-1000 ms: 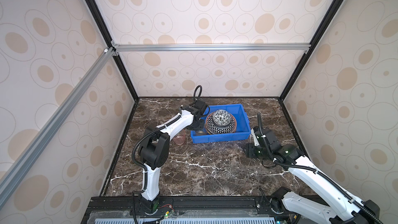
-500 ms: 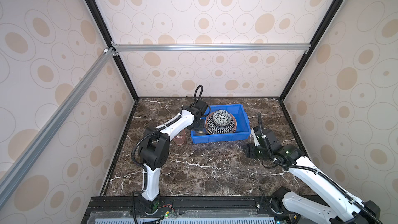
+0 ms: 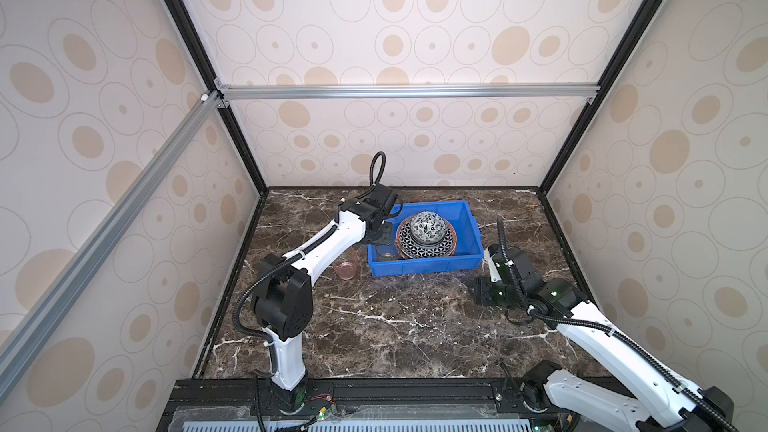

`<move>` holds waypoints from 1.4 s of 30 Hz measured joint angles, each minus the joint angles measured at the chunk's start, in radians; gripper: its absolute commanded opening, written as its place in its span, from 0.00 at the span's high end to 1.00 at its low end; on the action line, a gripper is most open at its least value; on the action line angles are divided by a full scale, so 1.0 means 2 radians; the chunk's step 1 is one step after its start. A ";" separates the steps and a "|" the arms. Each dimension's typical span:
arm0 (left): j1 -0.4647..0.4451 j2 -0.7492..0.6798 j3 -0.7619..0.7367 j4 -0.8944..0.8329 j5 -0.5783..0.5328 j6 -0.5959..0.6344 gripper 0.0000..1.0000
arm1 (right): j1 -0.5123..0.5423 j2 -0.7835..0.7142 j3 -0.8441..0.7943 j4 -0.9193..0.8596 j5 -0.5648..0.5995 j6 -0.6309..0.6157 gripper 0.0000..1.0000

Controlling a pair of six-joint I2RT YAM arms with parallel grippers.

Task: Place the mixed dishes into the plastic bin
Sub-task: 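Open the left gripper and raise it off the yellow glass, then move the left gripper back toward the pink glass on the table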

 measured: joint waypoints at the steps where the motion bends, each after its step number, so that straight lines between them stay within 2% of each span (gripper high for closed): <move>1: 0.000 -0.004 -0.004 0.002 0.000 0.000 0.80 | 0.000 0.000 0.000 0.000 -0.001 0.000 0.42; 17: 0.012 -0.137 -0.134 0.044 0.022 -0.013 0.78 | 0.000 0.010 0.000 0.005 -0.013 0.004 0.42; 32: 0.073 -0.249 -0.262 0.073 0.044 -0.023 0.76 | 0.000 0.042 0.010 0.025 -0.042 0.012 0.43; 42: 0.116 -0.264 -0.292 0.072 0.039 -0.023 0.76 | 0.000 0.045 0.012 0.028 -0.053 0.017 0.43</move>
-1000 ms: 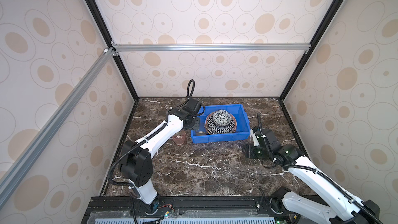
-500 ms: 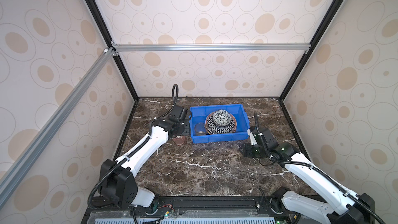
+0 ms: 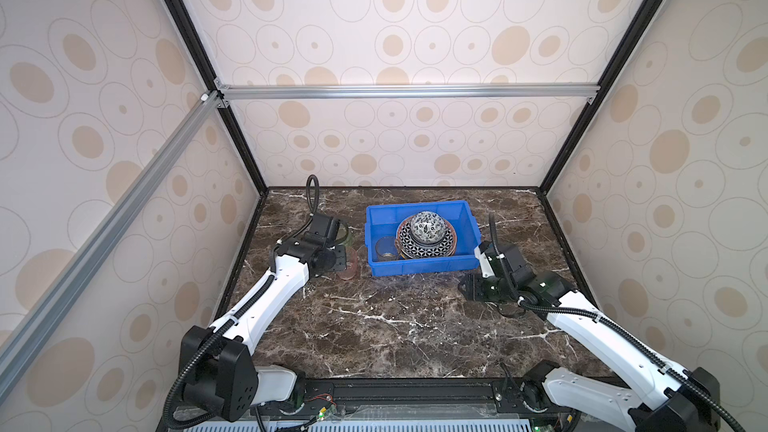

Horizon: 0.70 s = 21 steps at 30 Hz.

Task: Place the mixed dishes into the plastic bin
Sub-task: 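Move the left gripper back toward the pink glass on the table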

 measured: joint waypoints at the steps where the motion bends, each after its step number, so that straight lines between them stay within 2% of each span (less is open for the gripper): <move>1: 0.004 0.000 -0.002 0.001 0.000 0.000 0.76 | 0.000 0.000 0.000 0.000 0.000 0.000 0.43; 21: 0.037 0.086 0.001 0.033 0.016 0.015 0.76 | 0.000 0.011 0.007 -0.001 0.001 0.000 0.43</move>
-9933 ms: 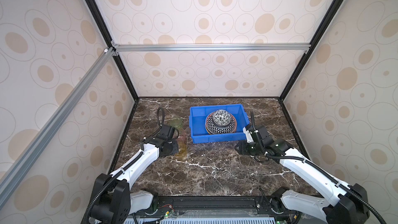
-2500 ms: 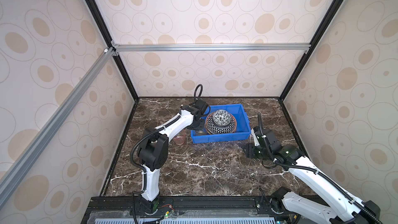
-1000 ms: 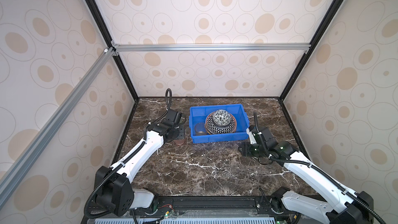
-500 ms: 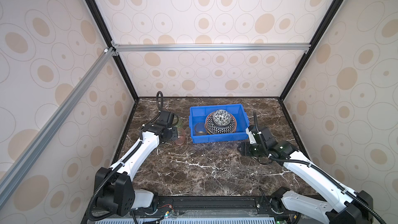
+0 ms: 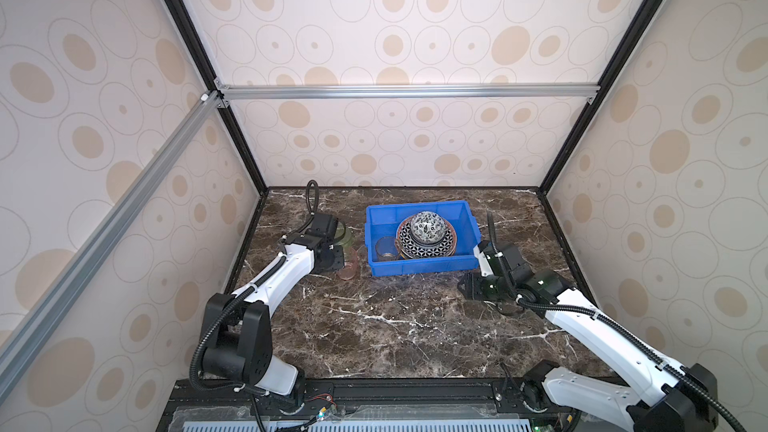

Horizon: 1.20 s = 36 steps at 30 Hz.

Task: Place the mixed dishes into the plastic bin
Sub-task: 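Move the left gripper back toward the pink glass on the table, then lower the left gripper into the pink glass rim and close it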

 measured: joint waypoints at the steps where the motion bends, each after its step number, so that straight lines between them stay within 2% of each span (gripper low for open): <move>1: 0.000 0.005 0.001 0.002 0.000 0.000 0.76 | 0.000 0.001 0.002 0.000 0.000 0.000 0.43; 10: 0.002 0.034 0.012 0.014 0.002 0.002 0.77 | 0.000 0.006 0.004 0.000 0.000 0.000 0.43; 28: 0.003 0.049 0.024 0.017 0.003 0.004 1.00 | 0.000 0.006 0.004 0.000 0.006 0.000 0.43; 36: 0.003 0.043 0.025 0.004 0.003 0.005 1.00 | 0.000 0.004 0.004 0.000 0.006 0.000 0.43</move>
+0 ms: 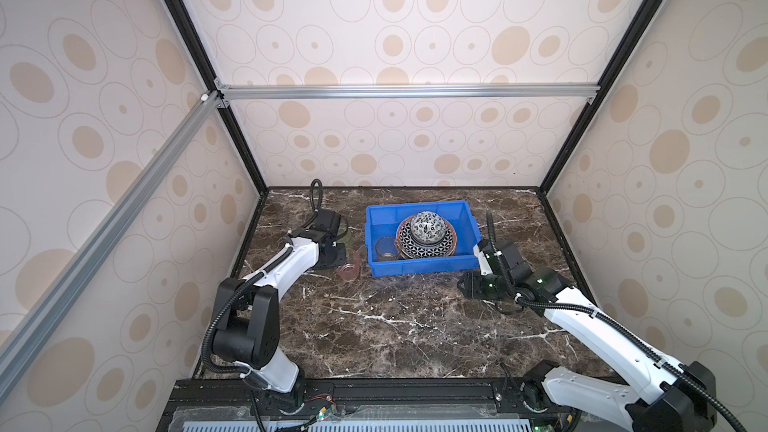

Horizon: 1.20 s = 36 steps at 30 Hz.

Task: Place the mixed dishes into the plastic bin
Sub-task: 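Lower the left gripper into the pink glass rim and close it, then lift the pink glass with the left gripper and carry it over the bin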

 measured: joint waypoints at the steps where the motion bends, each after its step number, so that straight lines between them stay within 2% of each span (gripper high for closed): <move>1: 0.000 -0.003 0.000 -0.002 0.000 0.000 1.00 | 0.000 0.000 0.000 0.000 0.000 0.000 0.43; 13: 0.000 -0.056 0.003 -0.022 0.000 0.001 1.00 | 0.000 -0.007 0.000 0.001 0.000 0.000 0.43; 21: -0.002 -0.073 0.034 -0.041 0.000 0.001 1.00 | 0.000 -0.007 0.000 0.008 0.000 0.000 0.43; 36: -0.035 -0.075 0.094 -0.062 0.000 0.001 1.00 | 0.000 -0.002 0.000 0.010 0.000 0.000 0.43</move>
